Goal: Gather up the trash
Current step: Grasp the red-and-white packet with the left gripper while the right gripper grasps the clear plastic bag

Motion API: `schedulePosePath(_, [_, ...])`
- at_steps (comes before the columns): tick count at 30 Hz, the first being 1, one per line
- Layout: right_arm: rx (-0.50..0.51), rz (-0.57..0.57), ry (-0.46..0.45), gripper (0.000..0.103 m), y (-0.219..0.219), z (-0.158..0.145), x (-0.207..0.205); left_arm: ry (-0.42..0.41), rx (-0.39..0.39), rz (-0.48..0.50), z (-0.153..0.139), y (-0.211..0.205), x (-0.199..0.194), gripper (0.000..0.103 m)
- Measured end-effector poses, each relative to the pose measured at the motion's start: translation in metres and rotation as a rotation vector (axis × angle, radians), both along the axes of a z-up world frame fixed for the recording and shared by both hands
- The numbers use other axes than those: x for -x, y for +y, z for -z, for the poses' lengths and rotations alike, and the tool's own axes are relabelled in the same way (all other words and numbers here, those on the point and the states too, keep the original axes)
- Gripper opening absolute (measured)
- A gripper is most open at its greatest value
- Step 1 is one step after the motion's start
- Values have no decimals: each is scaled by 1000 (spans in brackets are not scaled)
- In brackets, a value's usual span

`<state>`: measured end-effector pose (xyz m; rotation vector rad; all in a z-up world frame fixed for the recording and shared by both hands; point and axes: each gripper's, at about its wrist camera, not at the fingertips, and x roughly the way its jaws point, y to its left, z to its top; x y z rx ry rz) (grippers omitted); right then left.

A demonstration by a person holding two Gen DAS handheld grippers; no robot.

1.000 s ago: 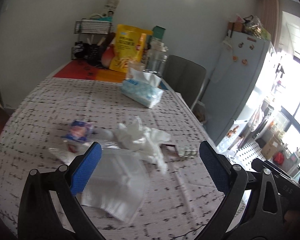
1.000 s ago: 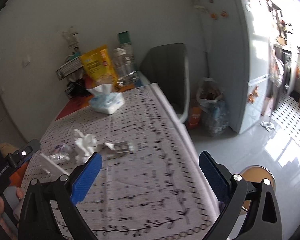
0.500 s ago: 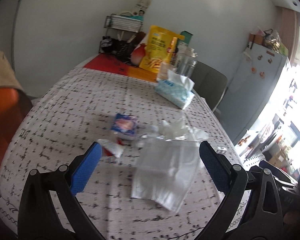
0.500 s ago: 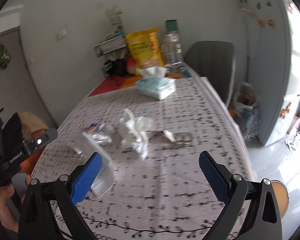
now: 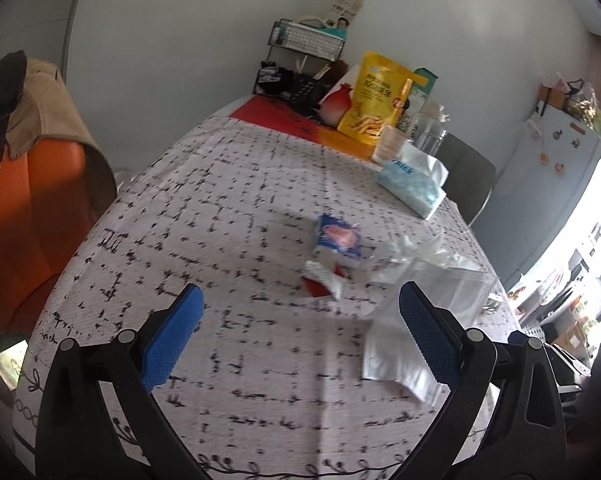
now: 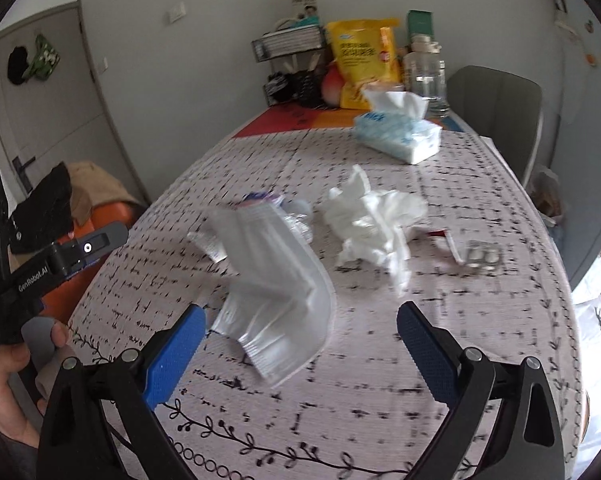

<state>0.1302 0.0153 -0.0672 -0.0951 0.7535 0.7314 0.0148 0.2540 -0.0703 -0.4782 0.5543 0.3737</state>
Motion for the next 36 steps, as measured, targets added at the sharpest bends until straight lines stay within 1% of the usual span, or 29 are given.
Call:
schedulePosePath(3, [24, -15, 9, 94, 13, 10, 0, 9, 26, -9, 7, 9, 1, 97])
schedulePosePath(6, [24, 7, 21, 90, 17, 16, -6, 17, 33, -5, 11, 12, -4, 97])
schedulePosePath(9, [13, 46, 5, 86, 16, 16, -19, 28, 41, -1, 16, 12, -13, 97])
schedulePosePath(11, [13, 69, 15, 77, 18, 20, -34, 41, 49, 6, 20, 12, -22, 95])
schedulePosePath(13, [3, 67, 41, 71, 19, 25, -43, 55, 48, 13, 23, 11, -31, 92])
schedulePosePath(15, [-17, 57, 71, 61, 22, 31, -52, 74, 55, 14, 27, 12, -41, 89])
schedulePosePath(16, [-27, 48, 85, 45, 24, 34, -54, 80, 62, 14, 29, 13, -45, 86])
schedulePosePath(17, [-36, 28, 112, 19, 26, 38, -57, 88, 74, 15, 32, 14, -51, 82])
schedulePosePath(18, [-34, 18, 124, 13, 27, 39, -59, 91, 80, 17, 33, 14, -54, 81])
schedulePosePath(19, [-29, 11, 125, 3, 27, 40, -59, 95, 83, 20, 34, 13, -59, 78])
schedulePosePath(22, [-46, 22, 79, 2, 17, 30, -52, 113, 81, 24, 39, 12, -73, 74])
schedulePosePath(24, [-61, 30, 82, 2, 5, 24, -52, 120, 88, 24, 42, 11, -82, 70])
schedulePosePath(28, [-72, 40, 94, 2, -11, 19, -53, 137, 95, 20, 49, 9, -96, 60])
schedulePosePath(30, [-77, 46, 99, 2, -18, 19, -53, 150, 101, 16, 53, 8, -101, 51])
schedulePosePath(32, [-82, 52, 104, 2, -24, 20, -52, 169, 120, 16, 58, 8, -104, 25])
schedulePosePath(33, [-86, 55, 109, 2, -27, 20, -52, 162, 129, 17, 58, 7, -102, 21])
schedulePosePath(35, [-95, 58, 114, 2, -32, 20, -51, 145, 122, 12, 55, 4, -97, 9])
schedulePosePath(36, [-97, 59, 115, 2, -33, 20, -50, 139, 116, 10, 53, 3, -95, 8])
